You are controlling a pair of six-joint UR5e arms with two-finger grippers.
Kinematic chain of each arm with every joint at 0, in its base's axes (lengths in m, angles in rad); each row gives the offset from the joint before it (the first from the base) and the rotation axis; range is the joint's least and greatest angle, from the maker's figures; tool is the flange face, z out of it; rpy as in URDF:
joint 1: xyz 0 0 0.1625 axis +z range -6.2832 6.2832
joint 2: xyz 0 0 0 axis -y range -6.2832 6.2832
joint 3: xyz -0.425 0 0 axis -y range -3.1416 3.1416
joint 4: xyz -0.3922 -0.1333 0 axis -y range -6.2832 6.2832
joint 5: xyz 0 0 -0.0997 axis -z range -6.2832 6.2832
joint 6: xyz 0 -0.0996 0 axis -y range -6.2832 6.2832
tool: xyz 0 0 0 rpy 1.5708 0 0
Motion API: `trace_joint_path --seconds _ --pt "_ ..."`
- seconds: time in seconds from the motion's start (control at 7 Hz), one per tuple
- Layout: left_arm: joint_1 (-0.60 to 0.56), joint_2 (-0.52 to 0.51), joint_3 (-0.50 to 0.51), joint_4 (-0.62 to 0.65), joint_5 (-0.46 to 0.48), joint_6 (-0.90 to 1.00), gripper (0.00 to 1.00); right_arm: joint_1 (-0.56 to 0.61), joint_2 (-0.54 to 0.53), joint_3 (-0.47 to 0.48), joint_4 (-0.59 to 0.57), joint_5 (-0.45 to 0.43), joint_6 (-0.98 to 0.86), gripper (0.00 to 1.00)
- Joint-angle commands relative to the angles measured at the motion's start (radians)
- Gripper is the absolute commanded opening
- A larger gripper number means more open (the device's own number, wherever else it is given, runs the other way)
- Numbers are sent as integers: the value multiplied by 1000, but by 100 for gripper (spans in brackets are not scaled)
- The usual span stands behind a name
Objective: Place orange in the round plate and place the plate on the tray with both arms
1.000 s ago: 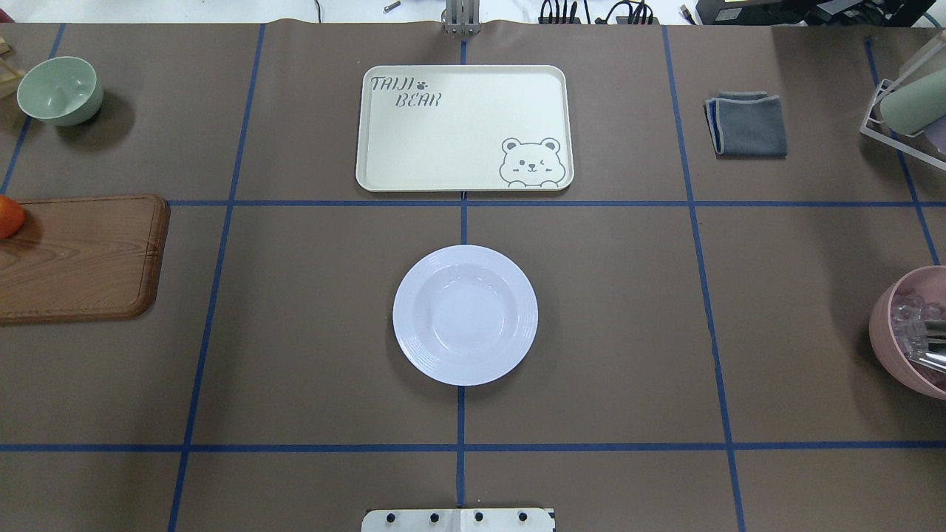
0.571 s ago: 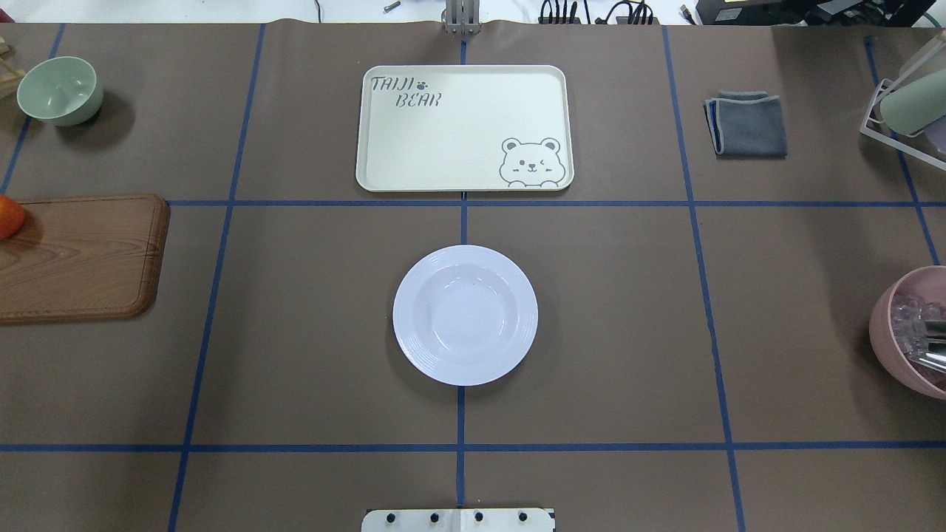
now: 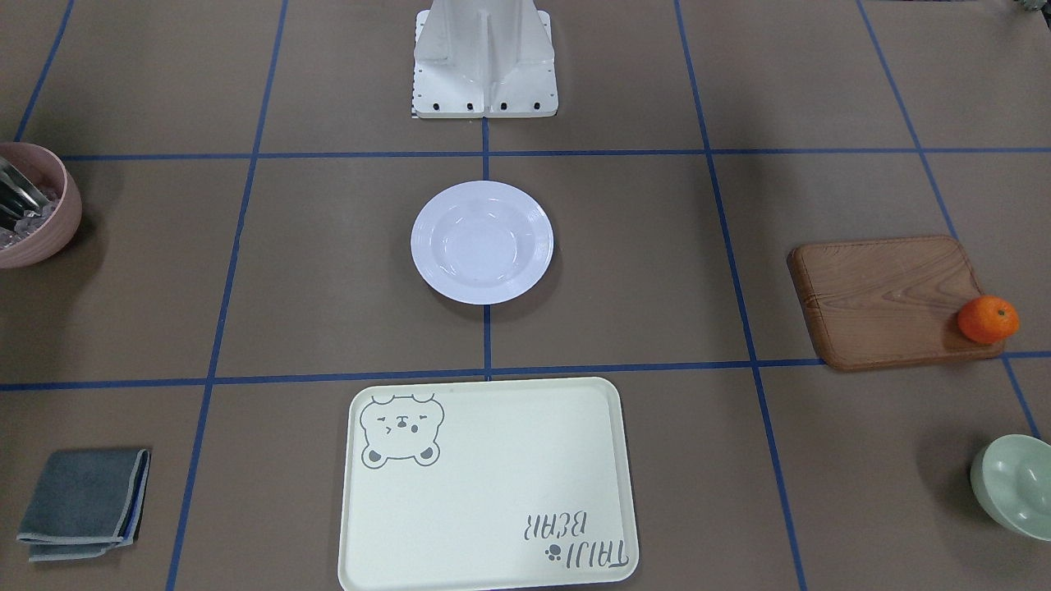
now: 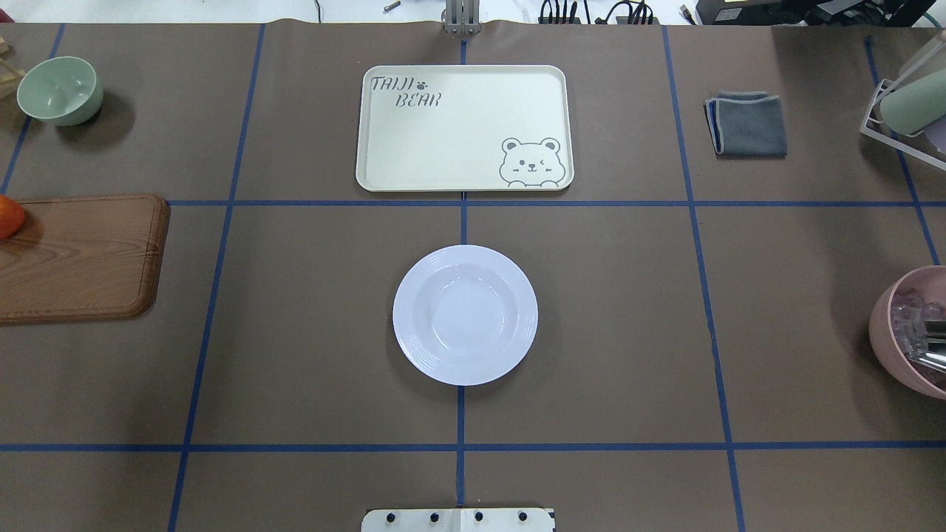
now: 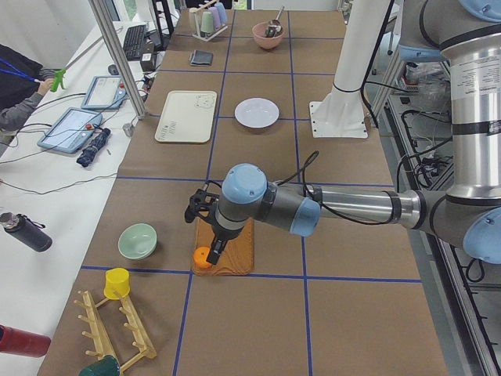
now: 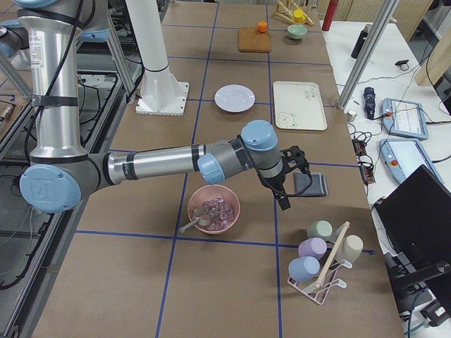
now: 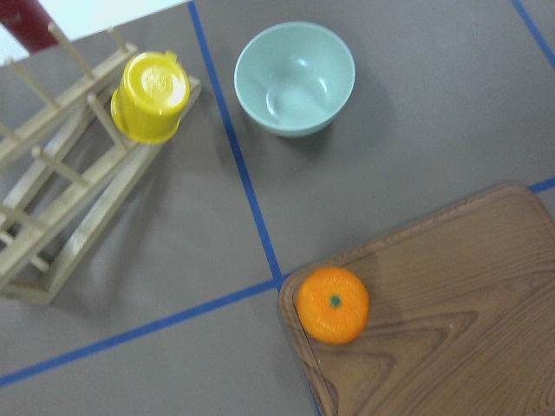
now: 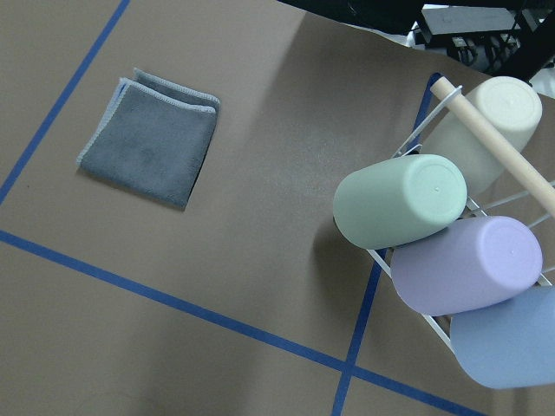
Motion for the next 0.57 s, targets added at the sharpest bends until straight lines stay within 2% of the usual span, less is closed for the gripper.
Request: trace_joint_path --seconds 0.0,0.14,0.29,0.43 --pt "0 -25 16 -29 0 0 99 -5 16 11 31 23 21 100" --pt "3 -27 23 -27 1 5 99 -51 23 31 34 50 167 100" --pt "67 -36 40 -27 7 0 98 -135 54 72 34 28 384 100" --pt "80 -37 81 -29 7 -3 98 -249 75 104 33 -65 523 100"
